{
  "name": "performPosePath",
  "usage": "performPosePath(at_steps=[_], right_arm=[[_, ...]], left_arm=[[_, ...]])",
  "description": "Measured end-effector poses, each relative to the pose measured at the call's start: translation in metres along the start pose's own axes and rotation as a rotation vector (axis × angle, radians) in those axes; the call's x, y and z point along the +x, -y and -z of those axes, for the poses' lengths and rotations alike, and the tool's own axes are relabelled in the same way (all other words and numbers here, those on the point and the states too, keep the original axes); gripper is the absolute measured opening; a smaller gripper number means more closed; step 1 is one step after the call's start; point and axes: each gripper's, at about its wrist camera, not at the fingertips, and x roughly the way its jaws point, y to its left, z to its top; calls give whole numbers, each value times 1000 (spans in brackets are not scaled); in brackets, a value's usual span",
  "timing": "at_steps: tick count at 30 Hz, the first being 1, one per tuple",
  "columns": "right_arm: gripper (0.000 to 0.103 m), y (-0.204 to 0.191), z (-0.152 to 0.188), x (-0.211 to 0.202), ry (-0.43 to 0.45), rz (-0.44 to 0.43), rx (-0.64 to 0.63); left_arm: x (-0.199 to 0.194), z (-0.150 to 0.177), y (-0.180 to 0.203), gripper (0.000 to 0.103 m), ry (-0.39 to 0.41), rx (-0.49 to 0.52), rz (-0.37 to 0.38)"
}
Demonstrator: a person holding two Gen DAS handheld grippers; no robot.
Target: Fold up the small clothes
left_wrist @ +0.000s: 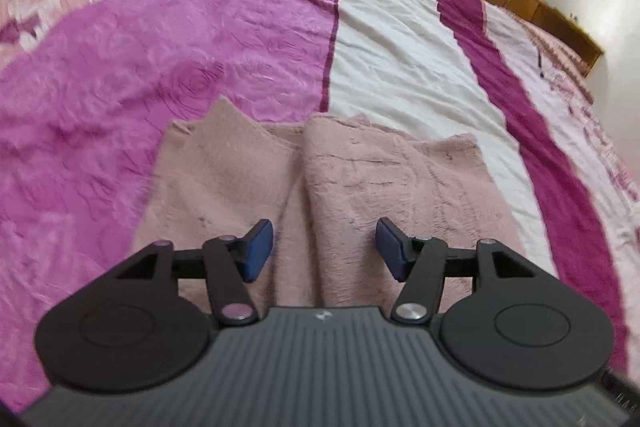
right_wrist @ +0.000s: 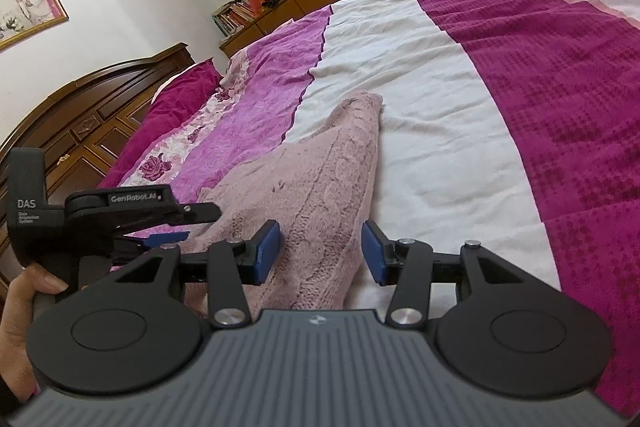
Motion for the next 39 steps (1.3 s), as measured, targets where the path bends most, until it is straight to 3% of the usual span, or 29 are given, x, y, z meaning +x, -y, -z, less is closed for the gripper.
performPosePath(at_steps=[4,6,10,15,19,23,29,34,39], right_arm=[[53,0,1,0,0,-3,6],[53,0,1,0,0,-2,7],[53,1,2,-1,2,-3,6],[53,1,2,-1,4,0,4],[53,0,1,-3,10,3,-7],[53,-3,1,-5,14,-7,-22],[53,-9,6,-2,-5,-4,-40],[53,-17,7,0,-15,-4,-58],[53,-23,9,1,-26,-3,-70]], left_arm=[[9,0,3,59,-14,-35,83],[14,2,6,57,-14,-37,90],[15,5,9,29,23,-30,103],[1,4,11,21,78,2,114],[-28,-7,5,20,146,-16,175],[-52,-12,-12,20,192,-4,138],[-36,3,-68,20,91,-56,21],[-30,5,-90,27,55,-140,66],[-44,5,-84,34,26,-138,107]])
